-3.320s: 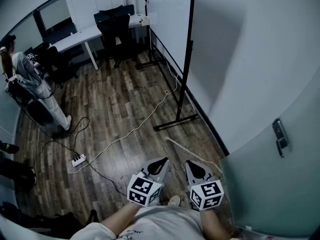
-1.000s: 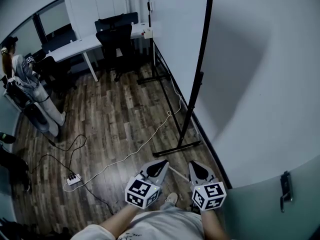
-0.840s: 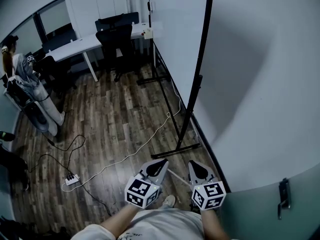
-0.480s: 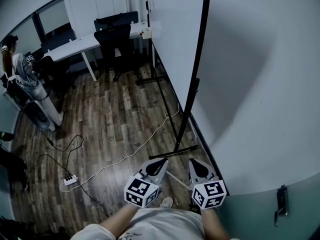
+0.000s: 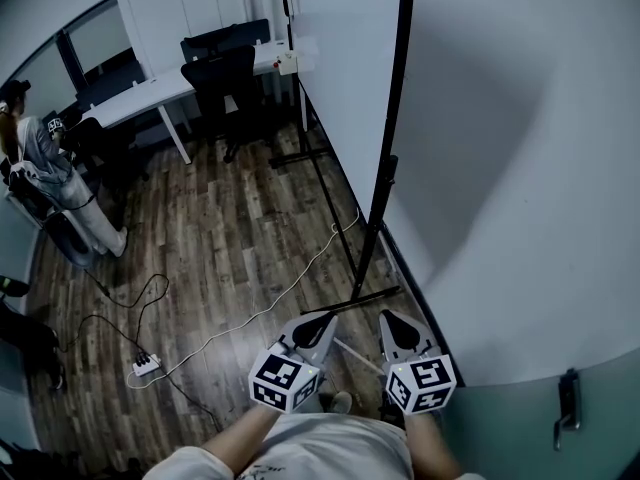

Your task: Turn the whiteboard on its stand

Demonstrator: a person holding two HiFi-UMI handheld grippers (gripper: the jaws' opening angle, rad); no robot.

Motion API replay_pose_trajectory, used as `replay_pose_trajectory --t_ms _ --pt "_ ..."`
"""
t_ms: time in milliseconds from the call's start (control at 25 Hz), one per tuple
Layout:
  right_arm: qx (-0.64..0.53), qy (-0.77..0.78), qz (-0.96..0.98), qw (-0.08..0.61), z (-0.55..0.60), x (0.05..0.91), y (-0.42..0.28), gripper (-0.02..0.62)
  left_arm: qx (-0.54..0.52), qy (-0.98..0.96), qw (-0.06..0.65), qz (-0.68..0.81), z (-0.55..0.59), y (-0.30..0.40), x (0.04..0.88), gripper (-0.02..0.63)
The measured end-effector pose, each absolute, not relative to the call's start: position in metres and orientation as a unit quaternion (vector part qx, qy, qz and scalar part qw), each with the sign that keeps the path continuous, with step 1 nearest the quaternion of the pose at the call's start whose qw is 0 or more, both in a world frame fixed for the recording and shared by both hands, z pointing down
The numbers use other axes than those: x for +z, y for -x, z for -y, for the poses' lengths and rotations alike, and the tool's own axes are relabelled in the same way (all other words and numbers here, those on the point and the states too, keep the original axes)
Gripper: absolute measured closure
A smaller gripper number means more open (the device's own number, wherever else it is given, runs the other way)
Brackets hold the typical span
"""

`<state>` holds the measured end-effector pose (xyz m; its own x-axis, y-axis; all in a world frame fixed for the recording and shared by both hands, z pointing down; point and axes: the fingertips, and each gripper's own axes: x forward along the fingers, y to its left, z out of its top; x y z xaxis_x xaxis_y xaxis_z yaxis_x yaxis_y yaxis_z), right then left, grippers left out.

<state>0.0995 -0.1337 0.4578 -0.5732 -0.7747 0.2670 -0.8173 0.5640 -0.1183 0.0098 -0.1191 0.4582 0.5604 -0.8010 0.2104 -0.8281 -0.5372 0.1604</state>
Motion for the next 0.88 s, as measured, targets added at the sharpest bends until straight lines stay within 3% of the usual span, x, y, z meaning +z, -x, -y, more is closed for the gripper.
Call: replay_pose_trajectory --t_ms 880 --pt "0.092 -0.501 0.856 0.087 0.234 0.434 -0.085 0.588 0.056 -0.897 0.109 0.425 0.216 0.015 0.442 0.595"
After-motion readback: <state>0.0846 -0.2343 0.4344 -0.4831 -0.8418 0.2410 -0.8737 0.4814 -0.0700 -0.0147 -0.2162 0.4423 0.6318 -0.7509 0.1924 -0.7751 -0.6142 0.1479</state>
